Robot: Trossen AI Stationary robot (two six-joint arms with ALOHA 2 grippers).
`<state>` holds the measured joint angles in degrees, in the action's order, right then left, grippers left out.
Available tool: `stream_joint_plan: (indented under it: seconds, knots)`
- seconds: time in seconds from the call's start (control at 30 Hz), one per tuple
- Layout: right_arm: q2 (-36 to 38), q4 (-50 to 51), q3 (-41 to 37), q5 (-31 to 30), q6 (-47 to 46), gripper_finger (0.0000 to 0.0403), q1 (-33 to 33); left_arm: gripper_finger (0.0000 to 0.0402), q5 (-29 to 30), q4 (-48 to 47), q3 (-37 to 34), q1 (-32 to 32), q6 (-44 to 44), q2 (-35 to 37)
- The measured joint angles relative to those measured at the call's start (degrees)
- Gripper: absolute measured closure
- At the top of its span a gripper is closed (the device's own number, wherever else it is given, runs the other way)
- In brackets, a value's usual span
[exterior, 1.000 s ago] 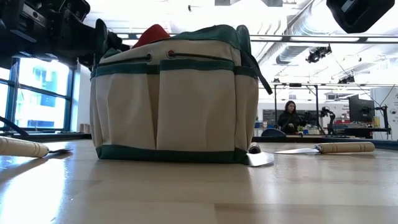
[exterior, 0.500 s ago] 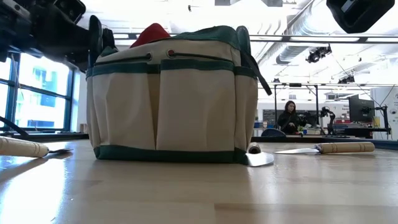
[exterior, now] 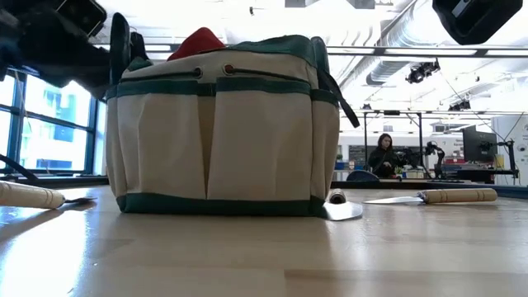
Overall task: Pick & Place Garden tools in Gardening bag
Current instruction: Put the green shear scissors into the green gardening bag, then put the left brown trowel into the green gardening bag
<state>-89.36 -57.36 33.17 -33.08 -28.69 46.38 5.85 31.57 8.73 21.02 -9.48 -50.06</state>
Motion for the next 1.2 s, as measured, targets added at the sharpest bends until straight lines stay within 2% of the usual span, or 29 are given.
stream_joint_plan:
  seconds: [0.5, 0.6, 0.8, 0.93, 1.03, 1.2]
  knots:
    - [0.0, 0.2, 0.0, 0.0, 2.0, 0.0163, -0.2, 0.0286, 0.4, -14.5, 0.0, 0.0, -0.9, 13.0]
    - [0.0, 0.5, 0.0, 0.0, 2.4, 0.0163, -0.7, 0.0286, -1.5, -15.4, 0.0, 0.0, -4.2, 13.5]
    - [0.0, 3.7, 0.0, 0.7, 3.4, 0.0163, -2.7, 0.0286, -9.5, -16.4, 0.0, 0.0, -14.7, 13.5]
    - [0.0, 7.1, 0.0, 3.2, 3.2, 0.0163, -4.8, 0.0286, -13.1, -19.2, 0.0, 0.0, -16.2, 13.5]
    - [0.0, 8.6, 0.0, 5.4, 3.4, 0.0163, -6.5, 0.0286, -13.2, -21.9, 0.0, 0.0, -15.9, 13.4]
    - [0.0, 8.2, 0.0, 13.3, 6.2, 0.0163, -11.0, 0.0286, -14.0, -21.9, 0.7, 0.0, -14.7, 13.4]
